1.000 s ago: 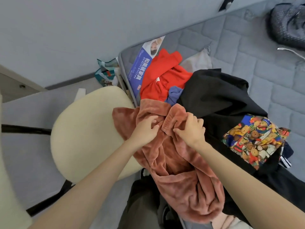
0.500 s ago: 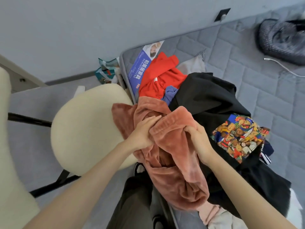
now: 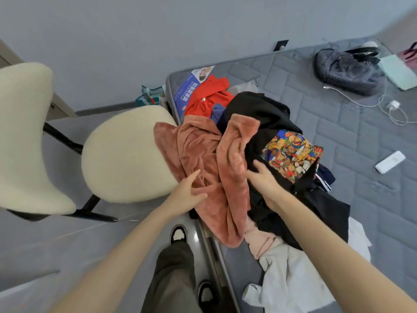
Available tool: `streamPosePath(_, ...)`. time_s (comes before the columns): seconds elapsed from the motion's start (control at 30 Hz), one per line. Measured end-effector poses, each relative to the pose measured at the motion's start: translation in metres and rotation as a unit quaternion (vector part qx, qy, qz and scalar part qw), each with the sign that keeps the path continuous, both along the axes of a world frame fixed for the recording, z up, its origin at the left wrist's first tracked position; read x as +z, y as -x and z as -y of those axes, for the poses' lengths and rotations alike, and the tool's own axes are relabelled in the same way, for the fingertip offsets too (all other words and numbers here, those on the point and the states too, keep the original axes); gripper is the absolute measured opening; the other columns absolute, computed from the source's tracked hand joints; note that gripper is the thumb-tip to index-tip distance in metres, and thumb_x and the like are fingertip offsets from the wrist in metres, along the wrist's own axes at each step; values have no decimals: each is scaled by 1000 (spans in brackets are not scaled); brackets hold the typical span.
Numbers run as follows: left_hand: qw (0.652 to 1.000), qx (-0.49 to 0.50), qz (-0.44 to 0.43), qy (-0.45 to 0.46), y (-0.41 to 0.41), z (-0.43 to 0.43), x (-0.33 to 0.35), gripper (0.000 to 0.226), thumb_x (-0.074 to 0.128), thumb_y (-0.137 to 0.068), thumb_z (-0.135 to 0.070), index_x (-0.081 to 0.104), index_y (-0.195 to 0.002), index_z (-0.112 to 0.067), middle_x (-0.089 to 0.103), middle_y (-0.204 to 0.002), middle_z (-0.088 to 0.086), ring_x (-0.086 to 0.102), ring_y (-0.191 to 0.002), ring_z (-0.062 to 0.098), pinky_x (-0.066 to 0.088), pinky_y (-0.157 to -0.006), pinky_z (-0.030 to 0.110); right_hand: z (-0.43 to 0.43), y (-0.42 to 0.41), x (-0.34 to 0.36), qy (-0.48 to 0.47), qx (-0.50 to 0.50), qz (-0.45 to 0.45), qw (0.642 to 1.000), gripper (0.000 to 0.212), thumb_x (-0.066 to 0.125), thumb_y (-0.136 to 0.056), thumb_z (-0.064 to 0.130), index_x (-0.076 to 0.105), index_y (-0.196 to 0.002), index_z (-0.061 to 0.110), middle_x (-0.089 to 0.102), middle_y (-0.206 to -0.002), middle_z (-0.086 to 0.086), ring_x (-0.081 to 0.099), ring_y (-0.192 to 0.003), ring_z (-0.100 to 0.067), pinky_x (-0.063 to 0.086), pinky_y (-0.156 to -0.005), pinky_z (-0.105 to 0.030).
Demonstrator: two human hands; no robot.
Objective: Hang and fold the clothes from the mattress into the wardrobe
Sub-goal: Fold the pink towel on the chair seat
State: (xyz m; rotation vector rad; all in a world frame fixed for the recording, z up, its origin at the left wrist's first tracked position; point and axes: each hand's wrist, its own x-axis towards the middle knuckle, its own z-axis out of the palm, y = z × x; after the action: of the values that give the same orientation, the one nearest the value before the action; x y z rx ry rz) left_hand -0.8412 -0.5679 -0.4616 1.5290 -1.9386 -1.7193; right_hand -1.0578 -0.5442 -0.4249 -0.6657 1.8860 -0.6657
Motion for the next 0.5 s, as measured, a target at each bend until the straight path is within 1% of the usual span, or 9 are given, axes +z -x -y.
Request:
streamPosePath(0.07,1000,1,17,3,-6,-8,-10,72,60,-92,-18,19,-151,-20,28,-154,2,28,-140,15,25,-109,25,-23,-3,-27,-65,37,-37,997,62,61,-89,21,35,-144,11,43,-144,-9,42,-131,-29,36,-107,-35)
streamPosePath(0.13,1000,10,27,-10,-11,-8,-21,69,58,-93,-19,20,-150,-24,33,-151,1,34,-137,18,28,-106,26,-36,-4,-54,-111,42,-48,992,60,61,-85,22,39,-141,13,48,-138,-12,47,-124,-32,40,-105,-44)
streamPosePath(0.23,999,6,35,-19,-12,3,-38,65,56,-94,-21,22,-149,-28,38,-148,0,39,-133,17,32,-102,24,-38,-4,-87,-125,18,-68,990,59,61,-85,18,39,-139,8,51,-132,-14,50,-120,-34,42,-103,-44)
streamPosePath(0.27,999,-1,37,-16,-10,9,-45,65,55,-94,-20,22,-149,-29,39,-147,0,41,-132,16,33,-100,23,-37,-3,-100,-130,5,-68,989,66,63,-85,20,34,-142,7,49,-135,-14,48,-123,-35,41,-104,-44)
streamPosePath(0.37,999,-16,46,-16,-6,27,-68,64,55,-94,-17,24,-148,-29,40,-147,0,44,-128,14,33,-97,21,-29,-2,-136,-154,-49,-40,986,98,73,-80,32,11,-151,11,37,-147,-14,38,-133,-35,34,-110,-45)
streamPosePath(0.4,998,-24,48,-13,-5,32,-76,65,55,-93,-15,24,-148,-29,39,-147,-1,45,-126,13,33,-96,20,-27,-3,-148,-160,-61,-31,985,102,76,-78,32,8,-151,11,37,-147,-14,39,-133,-35,36,-109,-44)
streamPosePath(0.43,998,-32,54,-10,-5,37,-82,67,56,-92,-13,23,-148,-29,37,-148,-2,45,-124,12,32,-95,19,-25,-5,-158,-170,-61,-30,983,99,76,-78,30,11,-149,10,41,-143,-14,44,-128,-34,41,-103,-42)
streamPosePath(0.47,998,-38,58,-8,-6,42,-86,71,58,-90,-11,23,-149,-29,34,-149,-3,43,-125,12,31,-95,18,-23,-6,-165,-183,-46,-37,981,90,76,-78,29,20,-145,9,47,-135,-14,51,-119,-32,48,-91,-39)
streamPosePath(0.5,997,-44,63,-9,-8,48,-89,77,62,-86,-8,23,-149,-28,32,-151,-3,40,-129,13,31,-97,18,-18,-9,-170,-191,-18,-48,980,76,74,-79,27,31,-138,6,53,-123,-12,56,-106,-29,50,-75,-34)
